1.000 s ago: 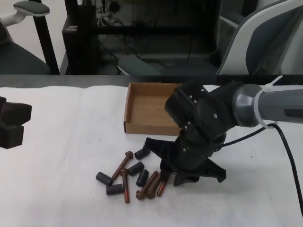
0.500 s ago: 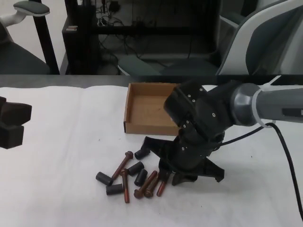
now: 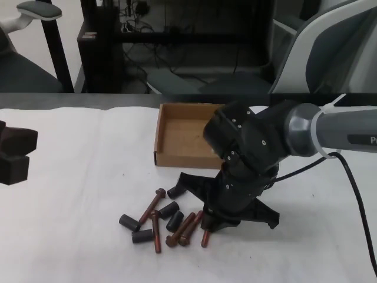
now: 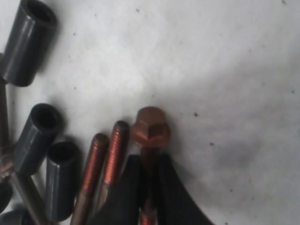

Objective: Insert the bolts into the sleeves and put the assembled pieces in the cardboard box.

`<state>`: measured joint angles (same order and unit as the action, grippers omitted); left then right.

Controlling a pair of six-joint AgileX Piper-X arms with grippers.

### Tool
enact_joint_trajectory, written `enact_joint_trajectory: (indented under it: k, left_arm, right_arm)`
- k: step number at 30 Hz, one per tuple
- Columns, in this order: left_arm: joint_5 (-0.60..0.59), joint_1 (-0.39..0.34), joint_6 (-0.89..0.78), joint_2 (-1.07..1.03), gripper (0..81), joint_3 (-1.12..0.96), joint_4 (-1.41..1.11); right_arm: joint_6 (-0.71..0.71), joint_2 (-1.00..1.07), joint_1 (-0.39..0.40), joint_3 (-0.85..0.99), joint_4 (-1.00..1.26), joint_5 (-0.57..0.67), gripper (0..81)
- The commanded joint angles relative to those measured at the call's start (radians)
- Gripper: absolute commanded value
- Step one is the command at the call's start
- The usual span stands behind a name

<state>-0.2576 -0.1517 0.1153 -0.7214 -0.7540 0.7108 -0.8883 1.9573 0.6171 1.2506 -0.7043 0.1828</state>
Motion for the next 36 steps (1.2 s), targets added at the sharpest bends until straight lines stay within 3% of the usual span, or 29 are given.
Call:
enact_joint_trajectory:
  k: [1, 8, 17, 24, 28, 32, 36]
  left_arm:
    - [0.006, 0.002, 0.006, -0.002, 43.3, -0.012, -0.012]
    - [0.006, 0.002, 0.006, -0.002, 43.3, -0.012, -0.012]
    - [0.006, 0.002, 0.006, -0.002, 43.3, -0.012, 0.072]
    - [-0.106, 0.000, 0.106, -0.002, 43.3, -0.011, 0.079]
    - [-0.166, 0.000, 0.241, -0.017, 43.3, -0.010, 0.127]
    - [-0.153, -0.031, 0.567, -0.052, 43.3, -0.010, 0.227]
    - [-0.152, -0.097, 0.629, -0.123, 43.3, -0.010, 0.250]
  right_arm:
    - [0.020, 0.035, 0.006, -0.012, -0.012, 0.022, 0.6]
    - [0.035, 0.025, 0.006, -0.012, -0.012, 0.020, 0.6]
    - [0.167, -0.110, 0.006, -0.014, -0.004, -0.066, 0.6]
    - [0.215, -0.253, 0.008, -0.087, 0.060, -0.066, 0.6]
    - [0.223, -0.361, 0.008, -0.157, 0.106, -0.055, 0.6]
    - [0.240, -0.473, 0.008, -0.236, 0.126, 0.024, 0.6]
    - [0.250, -0.595, 0.008, -0.286, 0.126, 0.060, 0.6]
